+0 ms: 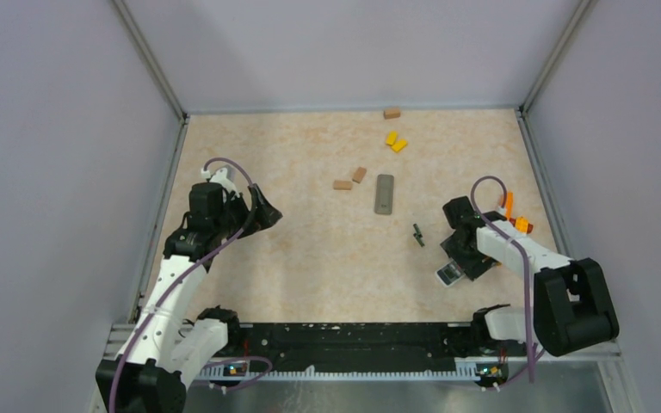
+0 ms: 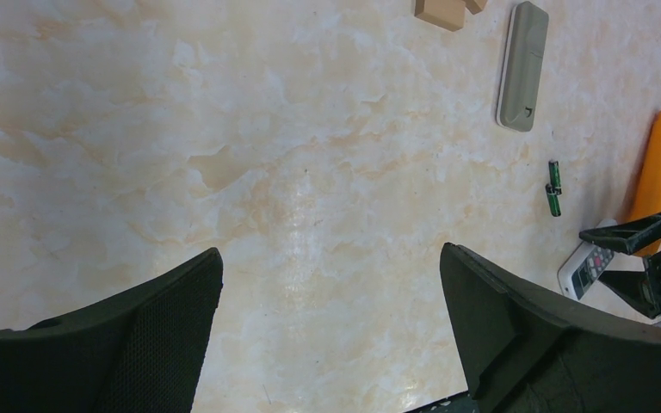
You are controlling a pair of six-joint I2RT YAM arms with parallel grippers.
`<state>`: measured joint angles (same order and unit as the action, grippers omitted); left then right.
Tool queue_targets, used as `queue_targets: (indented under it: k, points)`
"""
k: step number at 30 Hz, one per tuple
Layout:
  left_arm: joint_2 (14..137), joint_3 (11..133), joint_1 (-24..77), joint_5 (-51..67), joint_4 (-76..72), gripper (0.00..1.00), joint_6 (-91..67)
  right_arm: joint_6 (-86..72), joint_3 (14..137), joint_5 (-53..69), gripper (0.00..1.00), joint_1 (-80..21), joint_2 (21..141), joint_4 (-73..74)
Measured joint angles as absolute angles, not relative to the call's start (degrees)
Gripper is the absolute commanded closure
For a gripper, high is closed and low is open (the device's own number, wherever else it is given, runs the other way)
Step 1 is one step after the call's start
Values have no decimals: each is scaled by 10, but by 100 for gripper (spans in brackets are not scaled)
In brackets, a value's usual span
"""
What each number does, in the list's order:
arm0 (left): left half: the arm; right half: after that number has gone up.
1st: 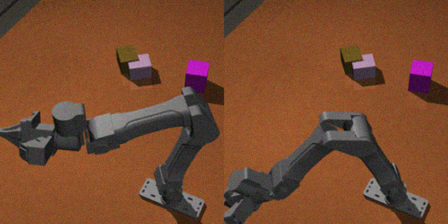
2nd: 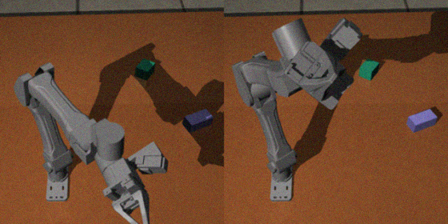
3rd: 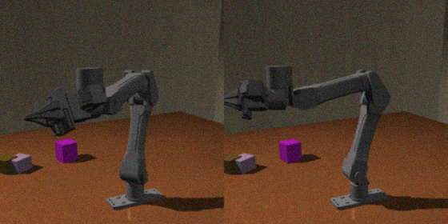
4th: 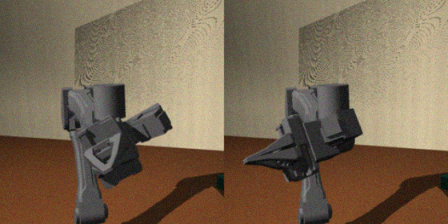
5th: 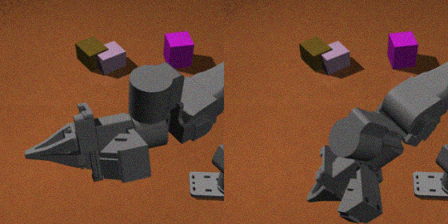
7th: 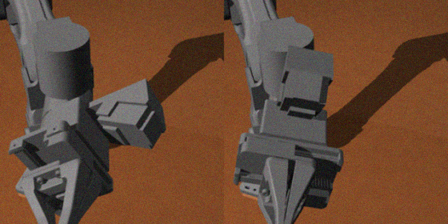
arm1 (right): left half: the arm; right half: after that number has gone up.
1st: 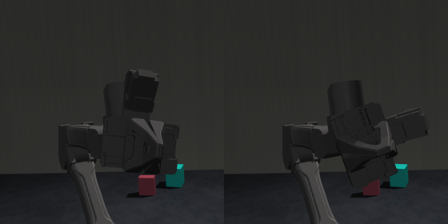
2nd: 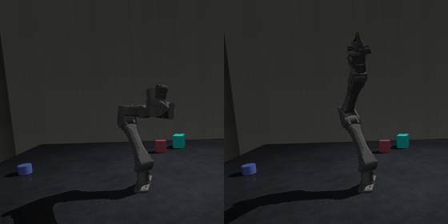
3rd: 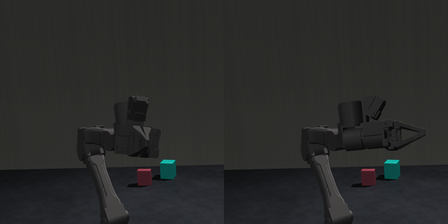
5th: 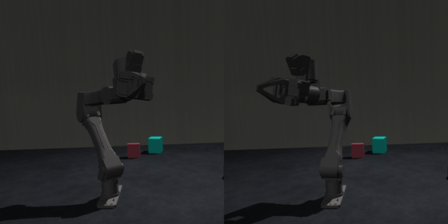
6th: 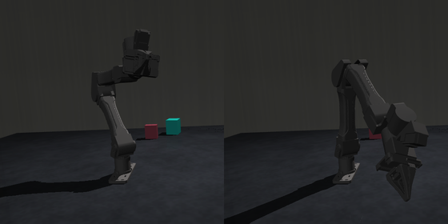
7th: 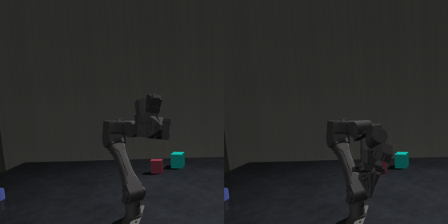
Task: Load the batteries into the remote control
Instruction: Pick up the remote control from the center of the board.
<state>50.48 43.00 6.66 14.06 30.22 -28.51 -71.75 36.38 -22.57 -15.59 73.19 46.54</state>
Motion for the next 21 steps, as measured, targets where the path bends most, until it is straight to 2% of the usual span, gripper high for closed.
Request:
queue_targets:
  k: [3, 6, 9, 15, 21]
  points:
    - [505, 430, 67, 141, 302, 1, -285, -716, 366, -226, 60, -156, 737, 454]
    - [505, 430, 67, 152, 300, 1, -284, -707, 368, -226, 69, -156, 737, 453]
    - [505, 429, 67, 175, 300, 1, -283, -696, 368, -222, 73, -156, 734, 449]
    - [503, 417, 83, 223, 264, 1, -293, -676, 393, -171, 74, -166, 689, 446]
    - [507, 399, 190, 229, 188, 1, -334, -677, 452, -105, 74, -262, 655, 368]
